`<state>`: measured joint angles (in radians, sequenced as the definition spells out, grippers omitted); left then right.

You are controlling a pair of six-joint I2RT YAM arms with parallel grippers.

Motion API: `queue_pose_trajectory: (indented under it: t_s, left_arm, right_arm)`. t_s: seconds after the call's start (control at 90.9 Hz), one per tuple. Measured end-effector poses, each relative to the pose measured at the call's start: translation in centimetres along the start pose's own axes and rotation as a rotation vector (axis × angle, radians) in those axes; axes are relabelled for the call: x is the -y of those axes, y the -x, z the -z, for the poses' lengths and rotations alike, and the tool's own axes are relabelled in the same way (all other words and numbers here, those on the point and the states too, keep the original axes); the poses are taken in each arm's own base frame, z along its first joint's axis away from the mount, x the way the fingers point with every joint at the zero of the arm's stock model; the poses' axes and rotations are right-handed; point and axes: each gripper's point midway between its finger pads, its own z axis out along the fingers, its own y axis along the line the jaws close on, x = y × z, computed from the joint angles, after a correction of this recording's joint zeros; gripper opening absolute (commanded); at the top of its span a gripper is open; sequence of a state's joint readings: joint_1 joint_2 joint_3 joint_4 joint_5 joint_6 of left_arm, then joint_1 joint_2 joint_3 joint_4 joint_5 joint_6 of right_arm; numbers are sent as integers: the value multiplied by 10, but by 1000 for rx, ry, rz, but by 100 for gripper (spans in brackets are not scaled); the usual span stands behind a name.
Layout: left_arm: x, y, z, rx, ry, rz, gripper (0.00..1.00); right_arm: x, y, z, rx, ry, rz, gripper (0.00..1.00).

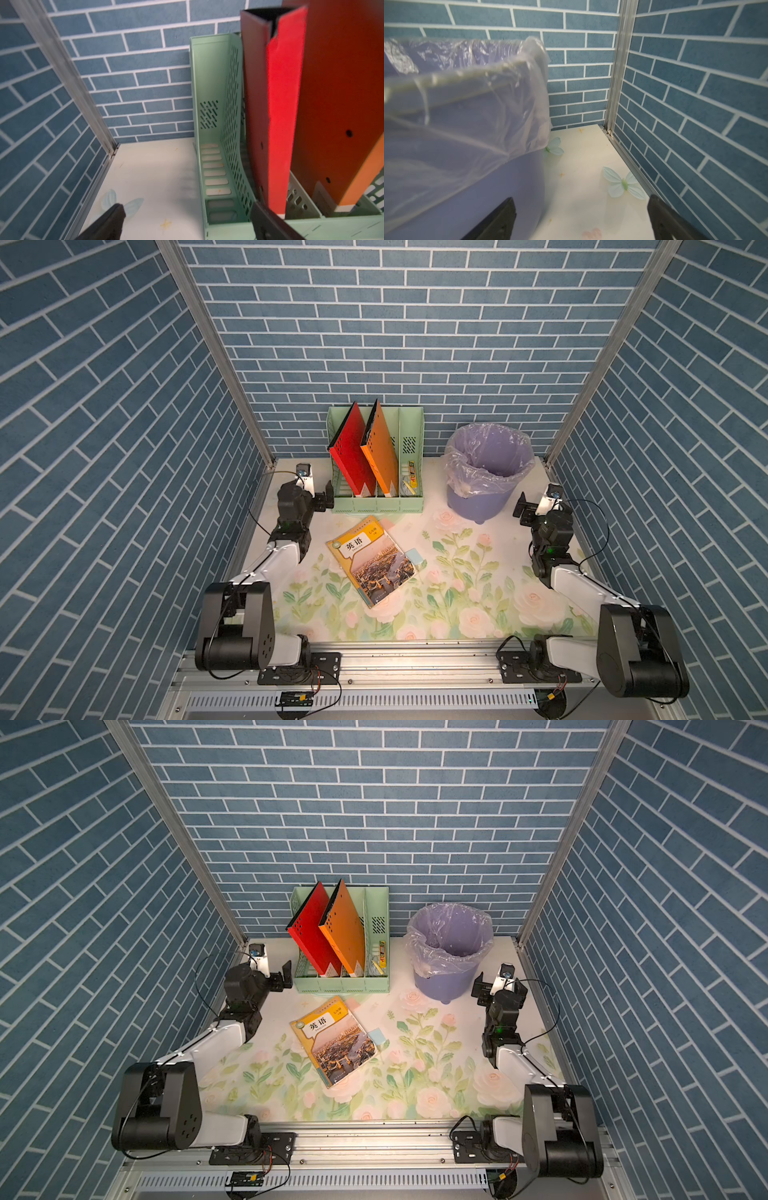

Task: Peel off the used sticky note
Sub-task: Adjust the book at the center of the board.

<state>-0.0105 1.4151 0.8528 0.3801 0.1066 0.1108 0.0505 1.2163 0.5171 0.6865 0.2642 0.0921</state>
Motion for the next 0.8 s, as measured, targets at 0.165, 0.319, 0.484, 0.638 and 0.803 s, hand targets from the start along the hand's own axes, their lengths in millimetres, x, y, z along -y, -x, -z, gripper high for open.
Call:
queue_pose_trajectory:
  t_s: [0.165, 0.319, 0.484, 0.638, 0.803]
  left_arm:
    - [24, -18, -1, -238, -175, -113, 100]
    - [39, -86, 26, -508, -283, -158, 100]
    - [41, -132, 52, -680, -317, -199, 100]
    - [31, -157, 63, -768, -280, -250, 99]
    - [17, -187, 65, -862, -233, -281, 91]
  right_arm:
    - [17, 7, 7, -92, -92, -68, 100]
    - [2, 18, 38, -105, 21, -121, 100]
    - [-61, 11, 80, -156, 226, -114, 98]
    - [-124, -39, 128, -292, 440, -70, 93]
    - [-176, -81, 164, -412, 574, 3, 95]
